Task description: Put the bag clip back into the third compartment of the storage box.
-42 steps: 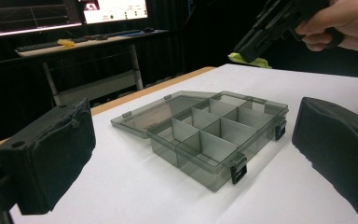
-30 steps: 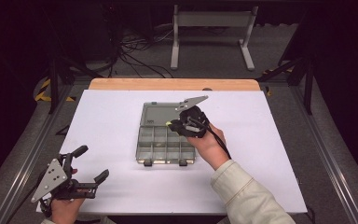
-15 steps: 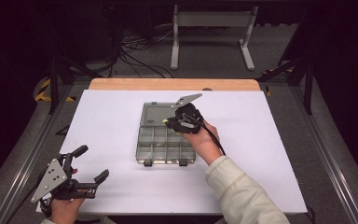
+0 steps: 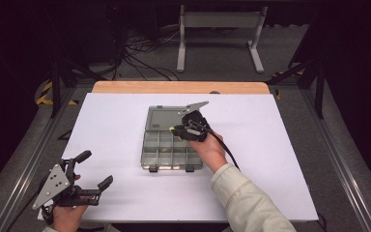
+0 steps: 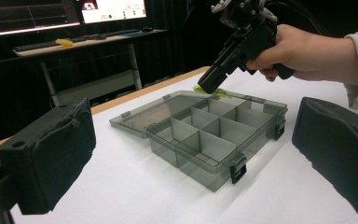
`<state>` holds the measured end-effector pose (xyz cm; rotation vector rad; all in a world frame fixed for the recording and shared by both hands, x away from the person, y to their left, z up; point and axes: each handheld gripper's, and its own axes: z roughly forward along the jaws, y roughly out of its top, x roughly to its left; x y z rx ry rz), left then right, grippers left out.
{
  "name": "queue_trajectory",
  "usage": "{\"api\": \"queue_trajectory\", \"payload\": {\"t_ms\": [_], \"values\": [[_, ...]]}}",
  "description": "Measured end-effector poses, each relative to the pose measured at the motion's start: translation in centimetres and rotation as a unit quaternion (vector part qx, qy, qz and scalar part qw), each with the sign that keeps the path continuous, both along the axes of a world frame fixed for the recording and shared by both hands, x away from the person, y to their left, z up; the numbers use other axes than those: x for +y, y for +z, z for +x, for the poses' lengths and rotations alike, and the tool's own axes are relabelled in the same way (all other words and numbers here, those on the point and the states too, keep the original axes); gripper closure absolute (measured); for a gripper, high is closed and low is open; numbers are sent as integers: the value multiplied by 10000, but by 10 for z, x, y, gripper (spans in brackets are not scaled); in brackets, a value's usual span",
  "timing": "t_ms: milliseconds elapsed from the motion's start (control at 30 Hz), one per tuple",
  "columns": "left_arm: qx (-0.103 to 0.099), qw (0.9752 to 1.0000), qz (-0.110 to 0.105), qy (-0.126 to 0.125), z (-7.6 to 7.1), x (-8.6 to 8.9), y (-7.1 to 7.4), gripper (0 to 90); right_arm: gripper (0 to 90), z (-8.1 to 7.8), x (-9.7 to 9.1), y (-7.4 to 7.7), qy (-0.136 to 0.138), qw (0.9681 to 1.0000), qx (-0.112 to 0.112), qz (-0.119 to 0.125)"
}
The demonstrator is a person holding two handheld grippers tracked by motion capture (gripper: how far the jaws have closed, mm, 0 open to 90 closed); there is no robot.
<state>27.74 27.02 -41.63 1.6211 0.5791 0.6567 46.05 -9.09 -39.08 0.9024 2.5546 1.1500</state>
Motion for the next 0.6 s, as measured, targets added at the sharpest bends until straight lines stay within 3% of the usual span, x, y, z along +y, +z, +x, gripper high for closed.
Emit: {"api": "queue_trajectory", "payload": {"t_ms": [600], "values": [[-10,10000,-10,-11,0,1,0,2,779,2,0,-17,-22,9997,225,58]]}}
